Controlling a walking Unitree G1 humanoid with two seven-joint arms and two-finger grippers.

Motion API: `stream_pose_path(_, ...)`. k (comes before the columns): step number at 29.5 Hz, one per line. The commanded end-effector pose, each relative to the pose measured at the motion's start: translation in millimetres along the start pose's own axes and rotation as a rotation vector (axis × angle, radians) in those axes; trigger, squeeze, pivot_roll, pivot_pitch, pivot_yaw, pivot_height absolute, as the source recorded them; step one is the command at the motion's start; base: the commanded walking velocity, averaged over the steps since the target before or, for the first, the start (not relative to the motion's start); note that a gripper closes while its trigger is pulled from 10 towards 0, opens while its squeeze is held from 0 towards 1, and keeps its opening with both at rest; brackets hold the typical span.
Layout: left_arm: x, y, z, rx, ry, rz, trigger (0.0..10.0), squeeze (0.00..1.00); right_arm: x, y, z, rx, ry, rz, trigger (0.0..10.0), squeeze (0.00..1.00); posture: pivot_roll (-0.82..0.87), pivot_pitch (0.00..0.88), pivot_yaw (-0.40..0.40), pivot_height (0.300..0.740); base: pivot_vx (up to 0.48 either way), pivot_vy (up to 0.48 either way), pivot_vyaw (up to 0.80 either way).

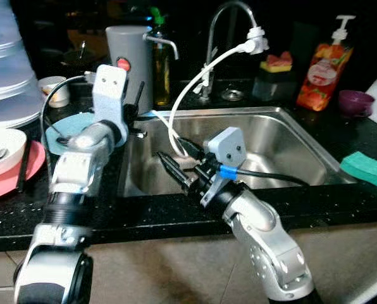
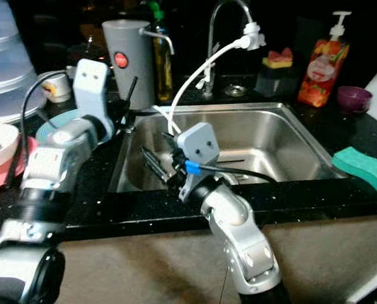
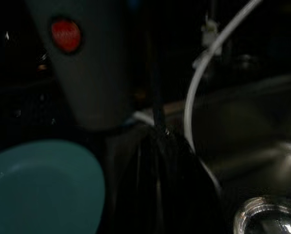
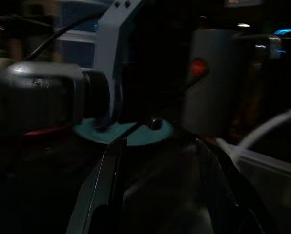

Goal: Kitchen organization

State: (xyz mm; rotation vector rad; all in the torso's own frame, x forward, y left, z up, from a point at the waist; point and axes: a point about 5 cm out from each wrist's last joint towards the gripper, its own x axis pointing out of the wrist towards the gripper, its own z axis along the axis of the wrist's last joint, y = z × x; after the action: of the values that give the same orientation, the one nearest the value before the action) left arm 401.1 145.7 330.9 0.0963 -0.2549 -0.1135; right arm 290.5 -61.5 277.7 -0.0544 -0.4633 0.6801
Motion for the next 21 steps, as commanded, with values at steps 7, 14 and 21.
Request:
stream_pose_path(7,12.8,-13.7,-15,-0.009,-0.034,0.067,10.0,0.0,-2.1,-7.1,4,-0.006,-0.013,-0.07,10.0,0.0,0.01,0.145,0.048,0.74,0.0,0.0,0.0)
stream_pose_path(14,12.6,-42.8,-61,-0.013,0.237,-0.122,10.0,0.0,-3.1,-6.2,4,0.0,-0.013,-0.087,10.0,0.0,0.01,0.145,0.047,0.74,0.0,0.0,0.0)
stream_pose_path(21,13.6,-40.0,-58,-0.012,0.159,-0.165,10.0,1.0,-0.9,-5.2,4,0.005,-0.019,-0.083,10.0,0.0,0.01,0.141,0.045,0.74,0.0,0.0,0.0)
